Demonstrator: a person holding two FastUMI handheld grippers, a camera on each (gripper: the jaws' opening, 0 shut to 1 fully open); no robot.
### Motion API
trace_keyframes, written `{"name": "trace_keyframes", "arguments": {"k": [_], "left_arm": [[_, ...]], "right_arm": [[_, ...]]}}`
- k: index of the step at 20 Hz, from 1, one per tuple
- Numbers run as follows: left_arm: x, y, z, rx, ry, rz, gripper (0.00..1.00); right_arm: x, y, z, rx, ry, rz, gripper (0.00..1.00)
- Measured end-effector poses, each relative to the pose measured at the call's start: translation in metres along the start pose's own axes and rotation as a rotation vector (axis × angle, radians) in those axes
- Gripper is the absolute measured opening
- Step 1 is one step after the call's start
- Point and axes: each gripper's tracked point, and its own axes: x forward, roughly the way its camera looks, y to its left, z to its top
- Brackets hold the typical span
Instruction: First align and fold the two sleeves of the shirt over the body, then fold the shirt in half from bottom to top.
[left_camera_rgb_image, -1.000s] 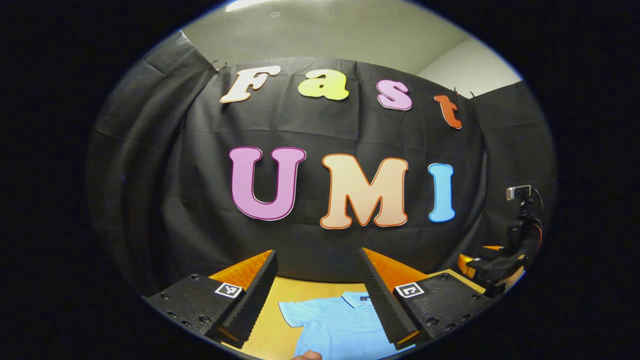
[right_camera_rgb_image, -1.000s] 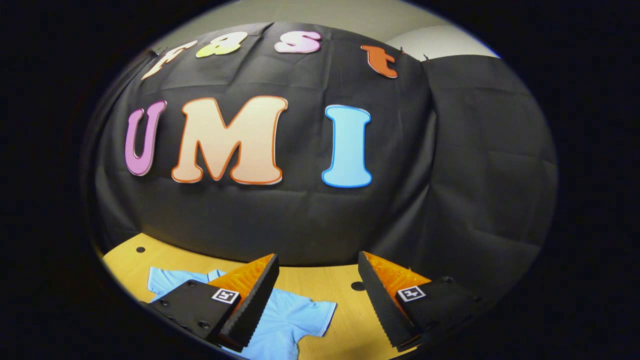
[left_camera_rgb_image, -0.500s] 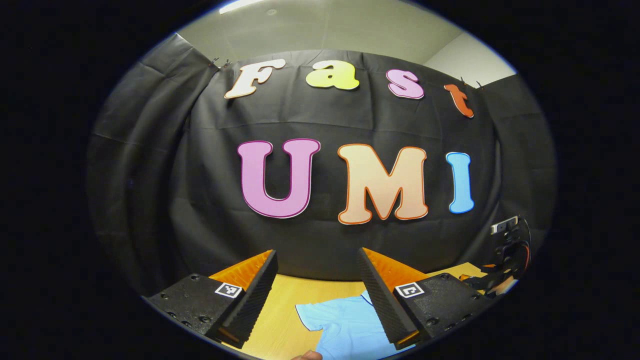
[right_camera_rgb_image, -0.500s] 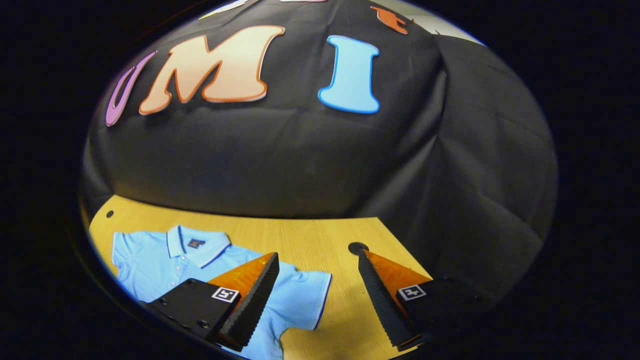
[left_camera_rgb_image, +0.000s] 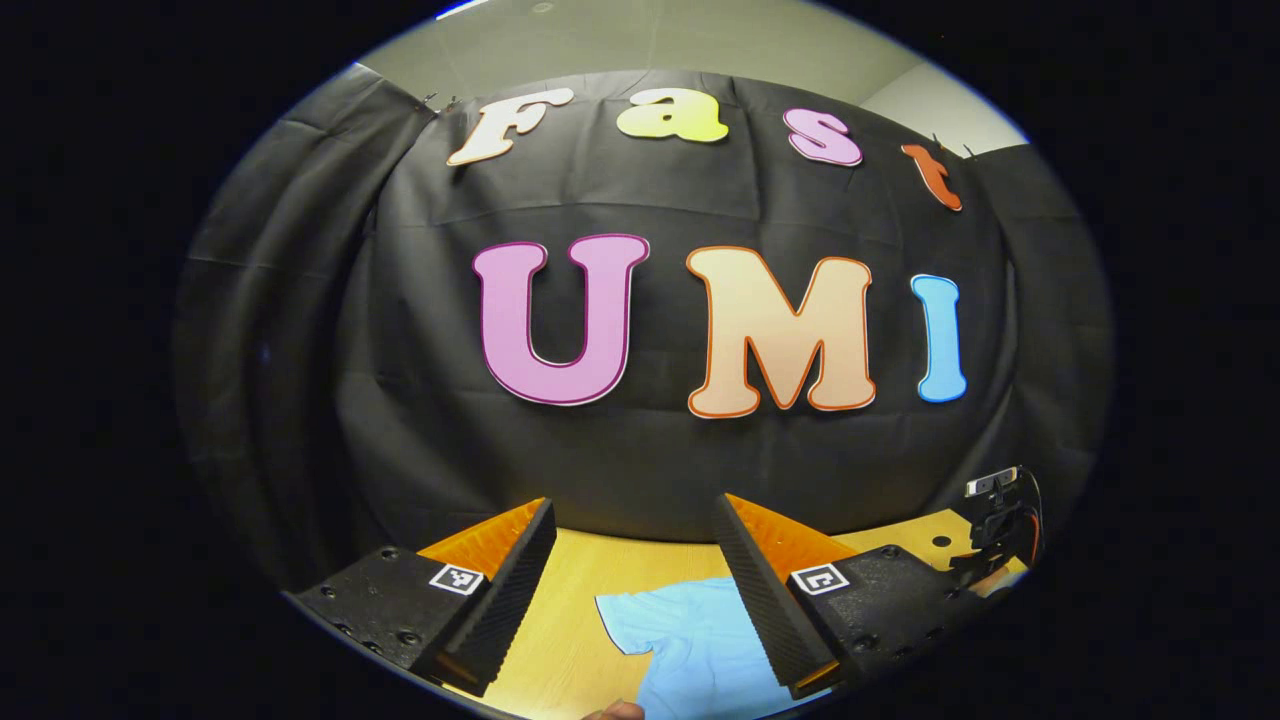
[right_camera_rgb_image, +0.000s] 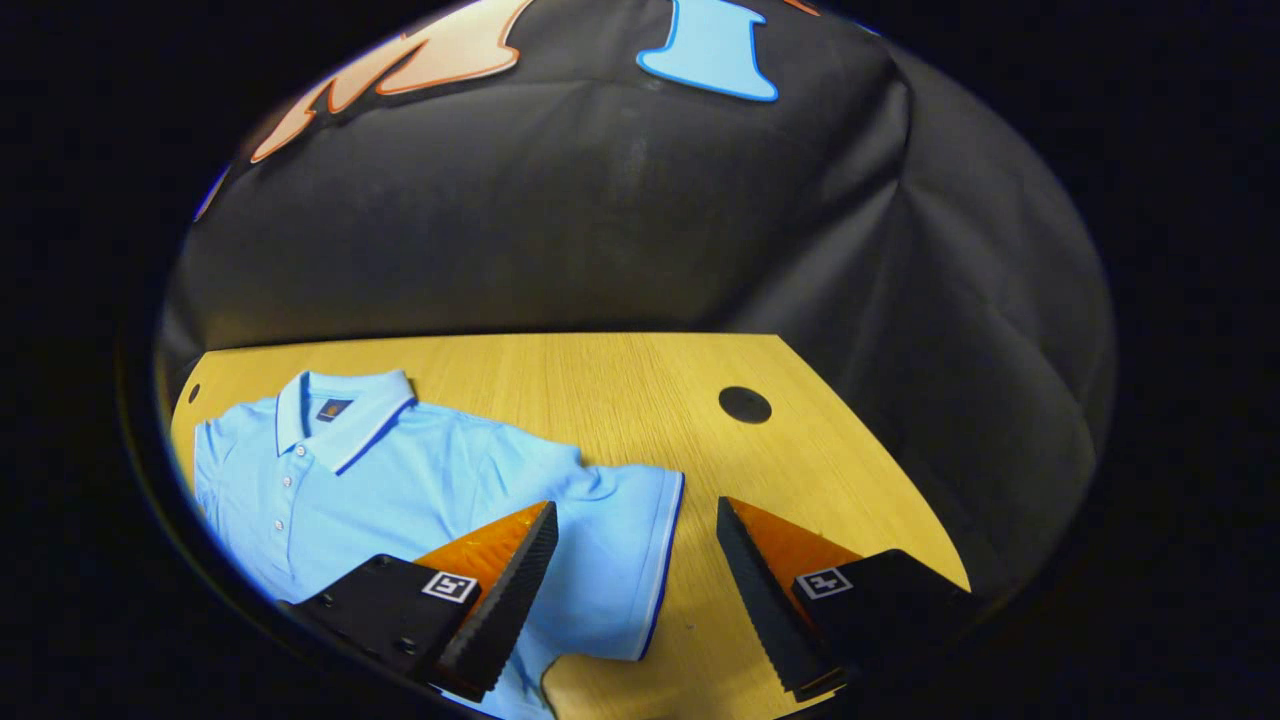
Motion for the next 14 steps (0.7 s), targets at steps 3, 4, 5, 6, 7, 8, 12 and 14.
{"name": "trace_keyframes", "arguments": {"k": [3, 4, 5, 6, 7, 8, 12, 14], "left_arm": [[0.005, 0.004, -0.002, 0.011, 0.002, 0.008, 0.95], [0.007, 0.004, -0.002, 0.016, 0.0, 0.014, 0.95], [0.007, 0.005, -0.002, 0.021, -0.001, 0.017, 0.95], [0.008, 0.005, -0.001, 0.021, -0.001, 0.017, 0.95], [0.008, 0.004, -0.002, 0.02, 0.001, 0.016, 0.95], [0.009, 0.003, -0.002, 0.018, 0.004, 0.015, 0.95], [0.009, 0.004, -0.005, 0.006, 0.012, 0.019, 0.94], [0.01, 0.007, -0.006, 0.007, 0.015, 0.025, 0.95]], "right_arm": [[0.008, 0.001, -0.013, 0.042, 0.057, 0.011, 1.0], [0.011, 0.0, -0.016, 0.05, 0.068, 0.012, 0.99], [0.012, 0.0, -0.019, 0.056, 0.084, 0.018, 0.99], [0.014, 0.003, -0.02, 0.071, 0.088, 0.029, 0.99], [0.015, 0.003, -0.02, 0.082, 0.091, 0.033, 0.98], [0.015, 0.005, -0.021, 0.1, 0.1, 0.05, 0.97], [0.015, 0.011, -0.023, 0.163, 0.139, 0.075, 0.81], [0.016, 0.013, -0.023, 0.171, 0.14, 0.071, 0.67]]}}
